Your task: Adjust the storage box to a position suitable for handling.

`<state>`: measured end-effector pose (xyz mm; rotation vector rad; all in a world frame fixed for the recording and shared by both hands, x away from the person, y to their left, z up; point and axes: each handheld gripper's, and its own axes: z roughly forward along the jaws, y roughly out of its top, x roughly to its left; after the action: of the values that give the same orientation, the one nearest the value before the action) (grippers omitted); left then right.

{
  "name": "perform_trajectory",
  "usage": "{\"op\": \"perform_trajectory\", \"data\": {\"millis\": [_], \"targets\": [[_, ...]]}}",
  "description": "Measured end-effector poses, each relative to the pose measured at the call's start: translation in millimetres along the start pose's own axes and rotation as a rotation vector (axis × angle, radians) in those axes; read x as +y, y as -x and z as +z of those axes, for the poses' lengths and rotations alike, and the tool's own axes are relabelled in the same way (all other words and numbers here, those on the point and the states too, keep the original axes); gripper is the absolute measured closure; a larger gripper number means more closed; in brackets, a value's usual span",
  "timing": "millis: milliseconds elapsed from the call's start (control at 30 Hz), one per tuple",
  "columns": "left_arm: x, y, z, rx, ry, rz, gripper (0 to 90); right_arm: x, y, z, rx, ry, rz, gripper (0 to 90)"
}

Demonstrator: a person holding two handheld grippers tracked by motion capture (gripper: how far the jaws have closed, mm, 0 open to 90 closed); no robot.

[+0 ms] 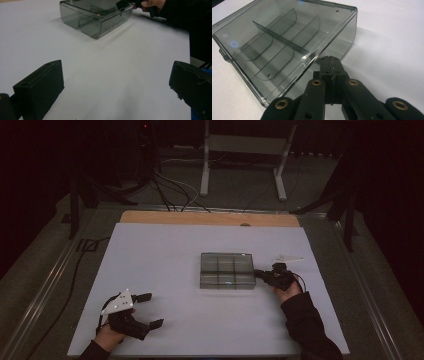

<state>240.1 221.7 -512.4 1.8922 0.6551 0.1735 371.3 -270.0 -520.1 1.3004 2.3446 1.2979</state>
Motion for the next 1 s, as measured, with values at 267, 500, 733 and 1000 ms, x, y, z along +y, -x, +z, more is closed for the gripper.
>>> {"op": "perform_trajectory", "data": {"millis": [267, 500, 733, 1000], "targets": [[2.9, 1.3, 2.3, -0.016, 0.005, 0.000, 1.4, 9.9, -16.7, 20.0, 0.045, -0.014, -0.012, 90.0], [10.3, 2.0, 3.4, -0.030, 0.010, 0.010, 1.4, 13.0, -20.0, 23.3, 0.044, -0.009, -0.035, 90.0], [35.9, -7.2, 2.4, 0.013, 0.034, 0.001, 1.5, 12.2, -20.3, 12.2, 0.039, 0.004, -0.025, 90.0], [75.2, -28.6, 14.9, 0.000, 0.028, 0.053, 1.5, 2.4, -22.7, -4.5, 0.043, 0.016, -0.023, 90.0]]}}
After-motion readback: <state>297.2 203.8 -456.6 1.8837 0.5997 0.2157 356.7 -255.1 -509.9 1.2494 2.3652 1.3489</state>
